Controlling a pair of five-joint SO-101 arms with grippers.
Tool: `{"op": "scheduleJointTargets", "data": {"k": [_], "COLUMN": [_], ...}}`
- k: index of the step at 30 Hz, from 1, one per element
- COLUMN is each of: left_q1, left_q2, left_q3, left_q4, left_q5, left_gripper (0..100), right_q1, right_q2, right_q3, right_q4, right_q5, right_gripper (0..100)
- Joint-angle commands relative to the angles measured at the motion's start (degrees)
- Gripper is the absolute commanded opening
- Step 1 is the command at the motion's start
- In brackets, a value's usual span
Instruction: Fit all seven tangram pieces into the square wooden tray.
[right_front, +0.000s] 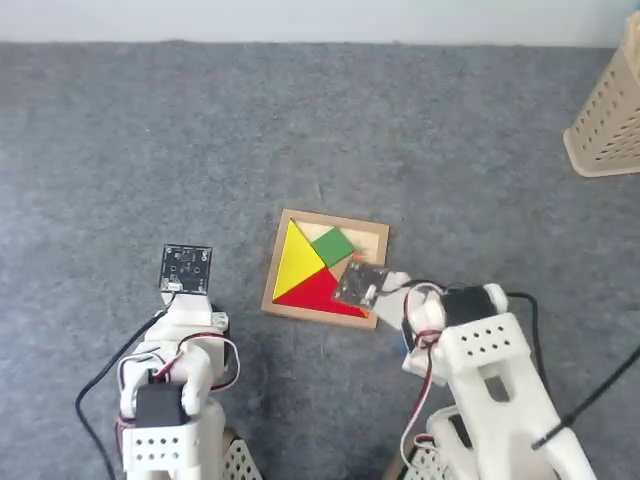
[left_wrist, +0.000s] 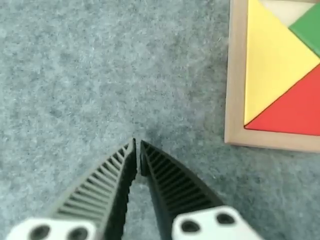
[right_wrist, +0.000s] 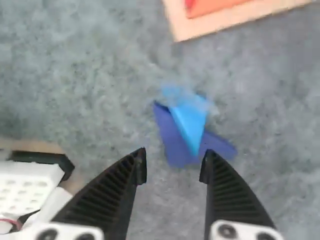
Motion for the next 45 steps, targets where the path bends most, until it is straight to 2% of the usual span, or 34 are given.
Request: {"op": "scheduleJointTargets", "data": {"k": [1,10,21,28,33,43,45], "left_q1": [0.3,0.3,0.3,0.3,0.3,0.3,0.3], "left_q2": [-1.1,-1.1,-1.1,-1.1,-1.1,-1.1,-1.1], "left_q3": [-0.6,-0.6,-0.6,-0.6,-0.6,-0.6,-0.6], "left_q4": [0.4,0.4,0.4,0.4,0.4,0.4,0.4], "left_q5": [-0.2,-0.2,-0.2,-0.2,-0.2,-0.2,-0.2], "left_gripper": [2,2,2,2,2,2,2], "right_q1": [-0.8,-0.7,-0.7,5.0,9.9,10.5,10.2], "right_q2": [2.0,15.8,21.7,21.8,21.8,21.4,21.5], "right_q3": [-0.3,-0.9,-5.5,-8.2,-11.5,-15.3,-16.9], "right_q4": [-3.3,-13.7,-15.1,-16.0,-15.9,-14.4,-13.6], "right_q5": [0.9,-0.8,-2.7,-2.8,-6.8,-11.2,-15.8], "right_gripper": [18.1,18.1,17.5,4.0,2.3,2.5,2.8]}}
